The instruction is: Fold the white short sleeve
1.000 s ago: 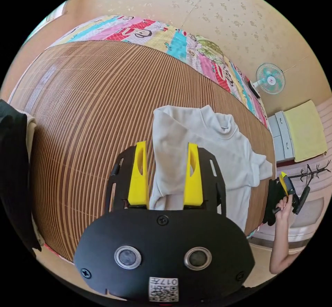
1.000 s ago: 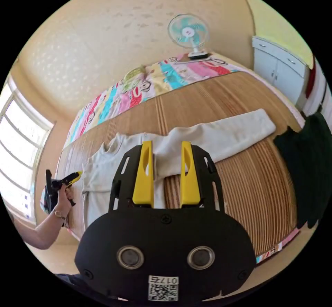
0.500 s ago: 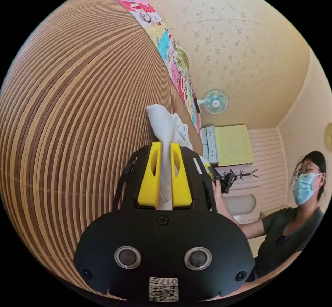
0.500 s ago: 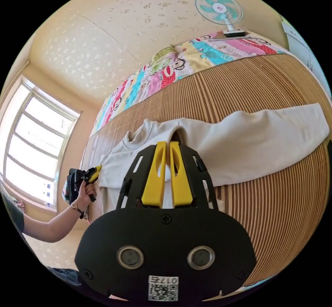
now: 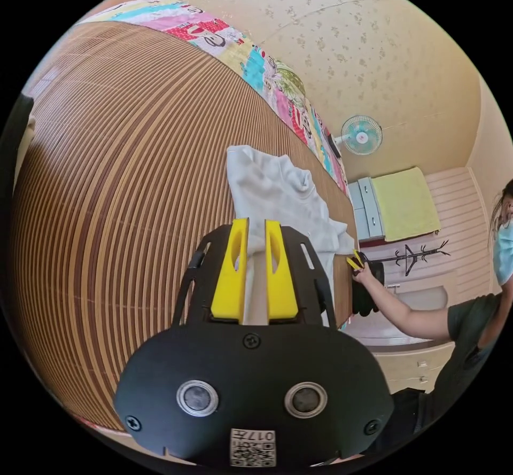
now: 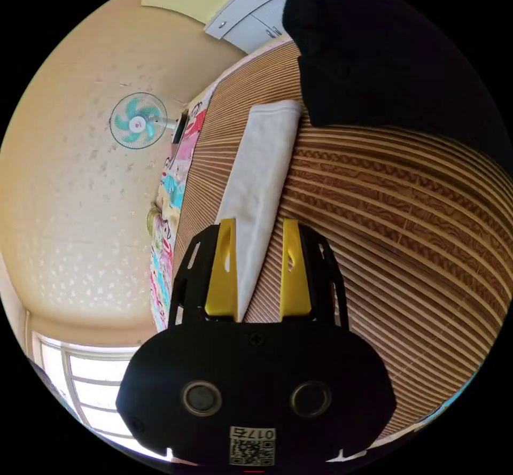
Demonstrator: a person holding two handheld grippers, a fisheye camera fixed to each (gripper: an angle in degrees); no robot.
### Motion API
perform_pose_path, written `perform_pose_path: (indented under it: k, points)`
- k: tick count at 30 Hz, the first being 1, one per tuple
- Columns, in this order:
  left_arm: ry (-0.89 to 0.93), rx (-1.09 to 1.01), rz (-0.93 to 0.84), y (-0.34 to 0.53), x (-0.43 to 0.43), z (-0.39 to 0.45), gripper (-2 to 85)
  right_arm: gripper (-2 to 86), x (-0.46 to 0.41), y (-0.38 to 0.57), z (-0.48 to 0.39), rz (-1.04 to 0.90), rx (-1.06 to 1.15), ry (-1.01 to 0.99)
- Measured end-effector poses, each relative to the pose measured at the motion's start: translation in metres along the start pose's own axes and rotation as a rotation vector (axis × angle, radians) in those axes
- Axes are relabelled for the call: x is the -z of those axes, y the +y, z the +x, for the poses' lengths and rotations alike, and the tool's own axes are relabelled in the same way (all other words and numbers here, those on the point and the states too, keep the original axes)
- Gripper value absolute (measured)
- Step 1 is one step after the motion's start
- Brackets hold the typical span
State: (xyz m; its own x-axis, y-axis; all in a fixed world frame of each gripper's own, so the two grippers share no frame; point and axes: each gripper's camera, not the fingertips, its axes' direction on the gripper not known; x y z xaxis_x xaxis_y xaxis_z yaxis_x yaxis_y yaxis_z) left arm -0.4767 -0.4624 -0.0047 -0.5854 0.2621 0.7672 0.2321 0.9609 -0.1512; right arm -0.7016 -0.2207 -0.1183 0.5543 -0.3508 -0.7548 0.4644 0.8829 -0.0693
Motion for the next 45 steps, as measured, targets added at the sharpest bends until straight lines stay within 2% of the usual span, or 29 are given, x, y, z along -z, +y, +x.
perform_pose_path:
  k: [5, 7, 9, 10, 12, 14, 16, 18, 19, 21, 22, 24, 34, 45]
  points:
    - [-0.026, 0.022, -0.032, 0.035, -0.008, 0.009, 5.3, 4.2, -0.017, -0.033, 0.014, -0.001, -0.138, -0.083]
    - [-0.022, 0.042, -0.018, 0.041, -0.006, 0.01, 5.3, 3.8, -0.007, -0.034, -0.022, 0.021, -0.042, -0.073]
    - [-0.009, 0.043, 0.008, 0.046, -0.003, 0.014, 5.3, 3.7, 0.025, 0.001, -0.125, 0.062, 0.398, -0.021]
    - [-0.011, 0.034, 0.015, 0.048, -0.003, 0.018, 5.3, 3.8, 0.033, 0.02, -0.152, 0.074, 0.515, 0.003]
    - [-0.041, 0.029, 0.018, 0.051, -0.004, 0.024, 5.6, 4.0, 0.056, 0.123, -0.243, 0.103, 0.937, 0.038]
    - [-0.027, 0.031, 0.029, 0.054, -0.009, 0.03, 6.3, 4.5, 0.052, 0.205, -0.28, 0.074, 1.158, -0.029]
    - [0.011, 0.036, 0.041, 0.056, -0.014, 0.033, 7.3, 5.5, 0.026, 0.276, -0.292, -0.048, 1.284, -0.121]
    - [0.025, 0.036, 0.045, 0.057, -0.019, 0.037, 8.2, 7.7, -0.043, 0.348, -0.285, -0.374, 1.39, -0.092]
    - [0.02, 0.038, 0.044, 0.058, -0.023, 0.039, 8.7, 8.0, -0.064, 0.361, -0.279, -0.472, 1.378, -0.052]
    - [0.017, 0.029, 0.041, 0.06, -0.027, 0.043, 9.3, 8.6, -0.126, 0.387, -0.249, -0.836, 1.258, -0.012]
    - [0.016, 0.019, 0.039, 0.061, -0.029, 0.046, 9.6, 8.6, -0.129, 0.389, -0.243, -0.874, 1.238, -0.041]
    - [0.002, 0.0, 0.028, 0.063, -0.03, 0.049, 9.8, 8.7, -0.116, 0.38, -0.225, -0.836, 1.175, -0.087]
    - [-0.068, -0.085, -0.088, 0.078, -0.044, 0.072, 10.2, 8.4, -0.053, 0.297, -0.154, -0.778, 0.943, 0.017]
    - [-0.093, 0.01, -0.006, 0.059, -0.056, 0.07, 9.9, 8.2, -0.038, 0.265, -0.123, -0.69, 0.718, -0.012]
